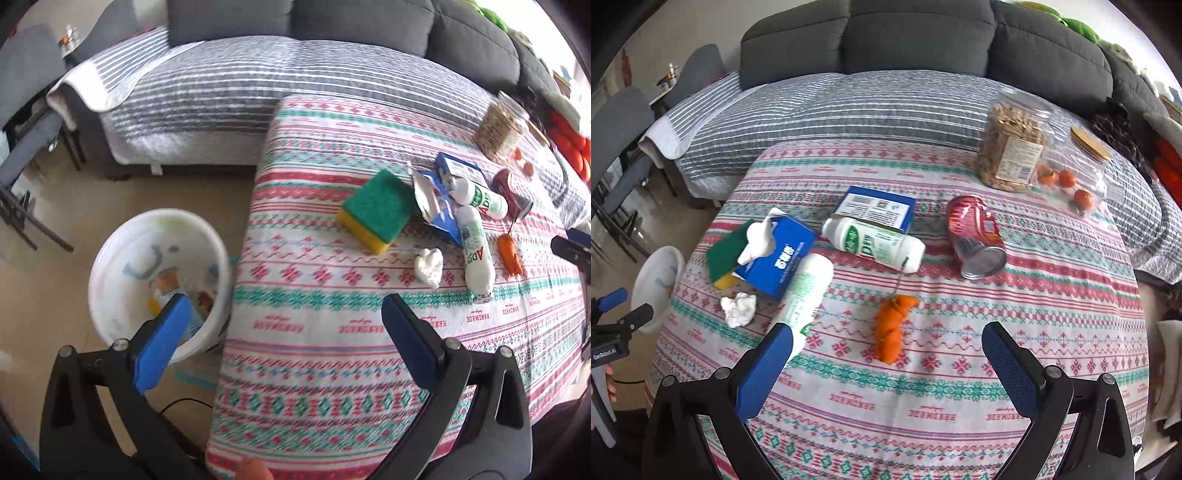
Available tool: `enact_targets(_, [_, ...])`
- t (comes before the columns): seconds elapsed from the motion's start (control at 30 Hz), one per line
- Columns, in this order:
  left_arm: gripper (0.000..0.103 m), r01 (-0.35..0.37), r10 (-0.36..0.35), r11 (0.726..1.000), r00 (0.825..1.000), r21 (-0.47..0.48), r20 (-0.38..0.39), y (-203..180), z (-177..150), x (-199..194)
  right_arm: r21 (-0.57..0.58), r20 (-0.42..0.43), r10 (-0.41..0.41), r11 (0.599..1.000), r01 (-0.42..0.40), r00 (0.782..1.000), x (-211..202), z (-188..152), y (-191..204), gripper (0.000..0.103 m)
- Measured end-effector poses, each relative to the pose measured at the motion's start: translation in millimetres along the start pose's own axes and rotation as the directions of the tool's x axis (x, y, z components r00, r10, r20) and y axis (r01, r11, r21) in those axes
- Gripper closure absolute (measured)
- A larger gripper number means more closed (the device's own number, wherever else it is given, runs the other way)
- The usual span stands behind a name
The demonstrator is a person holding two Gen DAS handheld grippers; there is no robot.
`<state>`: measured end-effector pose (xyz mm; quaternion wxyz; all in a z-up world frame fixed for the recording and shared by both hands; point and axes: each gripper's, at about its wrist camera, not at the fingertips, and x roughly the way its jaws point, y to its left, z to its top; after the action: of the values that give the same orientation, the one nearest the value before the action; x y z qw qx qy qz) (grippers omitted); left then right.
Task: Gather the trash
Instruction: 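Move both grippers back to the table toward the green sponge, then grasp the green sponge with the left gripper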
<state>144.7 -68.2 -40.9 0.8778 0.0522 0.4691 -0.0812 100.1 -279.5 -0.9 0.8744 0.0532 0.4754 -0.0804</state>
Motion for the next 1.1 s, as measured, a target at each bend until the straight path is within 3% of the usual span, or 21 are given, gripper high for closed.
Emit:
enact_targets(0.17, [0.001, 0.008, -0.008, 1.000, 1.000, 0.027, 0.008, -22, 7, 11, 0.053, -0.030, -0.012, 0.998, 0.014, 0.999, 5, -6, -30, 0.000])
enact_targets(0.4, [0.001, 0.100, -0.099, 0.995, 0.995, 0.022, -0.030, -43, 28, 30, 0.080, -0.062, -0.026, 0.996, 0.031, 0.998, 9, -13, -52, 0.000])
enact_targets(0.67, [0.001, 0.040, -0.037, 0.985, 0.999, 0.166, -0.019, -65, 47, 67, 0.093, -0.082, -0.020, 0.995, 0.027, 0.996, 16, -14, -59, 0.000])
enact_targets(0.97, [0.001, 0.056, -0.056, 0.978, 0.998, 0.202, -0.009, -68, 55, 94, 0.081, -0.102, 0.000, 0.997, 0.009, 0.995, 34, -1, -49, 0.000])
enact_targets(1.1, [0.014, 0.099, -0.100, 0.966, 0.995, 0.237, -0.010, -72, 55, 99, 0.050, -0.111, 0.006, 0.999, 0.000, 0.994, 38, 2, -36, 0.000])
